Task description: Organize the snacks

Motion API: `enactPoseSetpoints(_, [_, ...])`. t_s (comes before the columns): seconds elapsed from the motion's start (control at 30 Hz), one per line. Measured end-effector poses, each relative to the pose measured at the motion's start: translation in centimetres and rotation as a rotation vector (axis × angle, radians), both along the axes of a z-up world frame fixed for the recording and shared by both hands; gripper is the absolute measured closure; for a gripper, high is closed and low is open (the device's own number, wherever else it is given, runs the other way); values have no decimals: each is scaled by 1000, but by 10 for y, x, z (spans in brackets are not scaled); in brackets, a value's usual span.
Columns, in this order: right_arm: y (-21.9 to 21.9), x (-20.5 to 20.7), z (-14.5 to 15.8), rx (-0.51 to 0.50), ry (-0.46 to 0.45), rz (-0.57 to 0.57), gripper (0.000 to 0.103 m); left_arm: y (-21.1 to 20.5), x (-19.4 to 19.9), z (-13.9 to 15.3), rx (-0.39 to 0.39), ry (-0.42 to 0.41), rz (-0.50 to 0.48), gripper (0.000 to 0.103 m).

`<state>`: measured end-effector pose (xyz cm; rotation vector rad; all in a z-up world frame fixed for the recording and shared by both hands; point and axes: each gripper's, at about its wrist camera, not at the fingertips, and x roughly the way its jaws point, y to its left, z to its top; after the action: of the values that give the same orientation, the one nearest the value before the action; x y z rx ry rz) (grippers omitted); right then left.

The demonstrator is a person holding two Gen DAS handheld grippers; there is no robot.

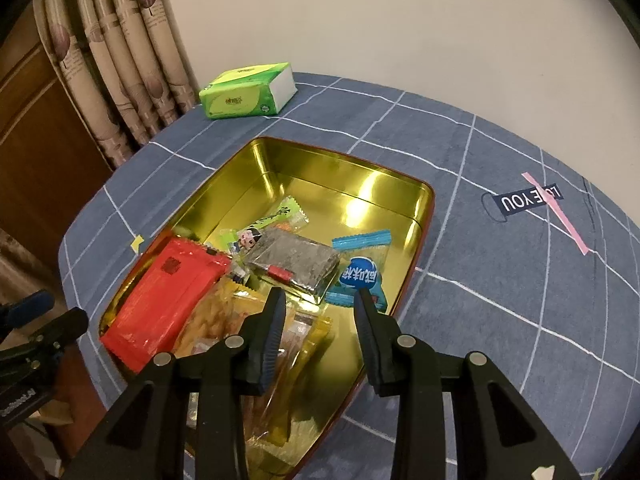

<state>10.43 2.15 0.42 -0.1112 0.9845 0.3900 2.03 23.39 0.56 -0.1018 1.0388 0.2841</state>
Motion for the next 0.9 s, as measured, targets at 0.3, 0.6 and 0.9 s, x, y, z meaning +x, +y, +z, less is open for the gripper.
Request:
enactPoseSetpoints(0.3, [-11, -20, 25, 57, -26, -26, 44, -7, 0, 0, 15, 2, -23, 39])
enactPoseSetpoints(0.6, [-27, -54, 37, 75, -44, -92, 15, -12, -2, 0, 16, 3, -37, 39])
enactPoseSetpoints(0.9, [-28, -76, 27, 21, -21, -108, 5, -24, -5, -1, 3, 14, -67, 39])
